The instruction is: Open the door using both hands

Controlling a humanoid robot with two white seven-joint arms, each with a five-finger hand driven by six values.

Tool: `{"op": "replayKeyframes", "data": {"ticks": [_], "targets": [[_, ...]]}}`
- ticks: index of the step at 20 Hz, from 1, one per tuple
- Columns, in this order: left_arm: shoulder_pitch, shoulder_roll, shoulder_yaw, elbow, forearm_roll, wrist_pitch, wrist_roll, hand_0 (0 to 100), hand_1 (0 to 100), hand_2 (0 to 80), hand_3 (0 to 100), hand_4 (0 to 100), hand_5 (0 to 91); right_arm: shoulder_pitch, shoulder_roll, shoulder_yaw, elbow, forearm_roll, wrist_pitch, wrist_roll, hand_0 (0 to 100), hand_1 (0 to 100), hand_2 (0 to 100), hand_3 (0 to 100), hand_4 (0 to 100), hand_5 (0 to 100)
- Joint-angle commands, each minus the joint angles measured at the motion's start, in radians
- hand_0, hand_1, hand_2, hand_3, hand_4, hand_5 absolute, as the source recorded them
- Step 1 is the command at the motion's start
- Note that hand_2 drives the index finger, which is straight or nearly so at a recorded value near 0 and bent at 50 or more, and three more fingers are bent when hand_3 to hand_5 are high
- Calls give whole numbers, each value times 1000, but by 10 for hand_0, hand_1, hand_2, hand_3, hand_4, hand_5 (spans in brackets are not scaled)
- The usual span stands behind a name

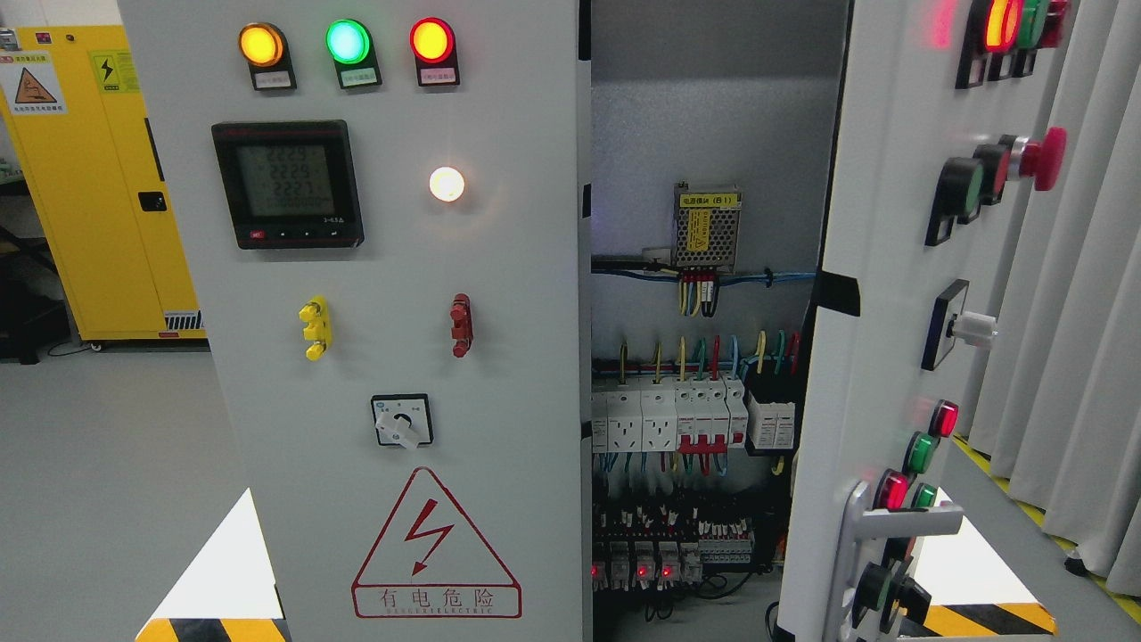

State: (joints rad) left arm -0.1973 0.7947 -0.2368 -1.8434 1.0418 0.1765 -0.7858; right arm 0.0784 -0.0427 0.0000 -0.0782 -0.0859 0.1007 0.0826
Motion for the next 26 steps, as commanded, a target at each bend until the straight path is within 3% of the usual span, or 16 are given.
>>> {"op": "replayKeyframes", "data": {"ticks": [1,5,13,16,20,26], "targets": [[-224,71,-82,-85,76,44,2,0,0,0,0,0,0,0,4,11,0,0,1,0,216,0,0,0,0,0],[-411,60,-171,-76,133,89,5,0,0,0,0,0,0,0,4,12,0,0,1,0,216,0,0,0,0,0],[-703,-159,-286,65,130,215,19,0,0,0,0,0,0,0,7,11,0,0,1,0,216,0,0,0,0,0],[-776,-276,-288,159,118,277,20,0,0,0,0,0,0,0,7,11,0,0,1,0,216,0,0,0,0,0],[-850,-399,-321,269,55,291,19,0,0,0,0,0,0,0,9,11,0,0,1,0,216,0,0,0,0,0],[-945,-482,-326,348,58,323,19,0,0,0,0,0,0,0,9,11,0,0,1,0,215,0,0,0,0,0]]}}
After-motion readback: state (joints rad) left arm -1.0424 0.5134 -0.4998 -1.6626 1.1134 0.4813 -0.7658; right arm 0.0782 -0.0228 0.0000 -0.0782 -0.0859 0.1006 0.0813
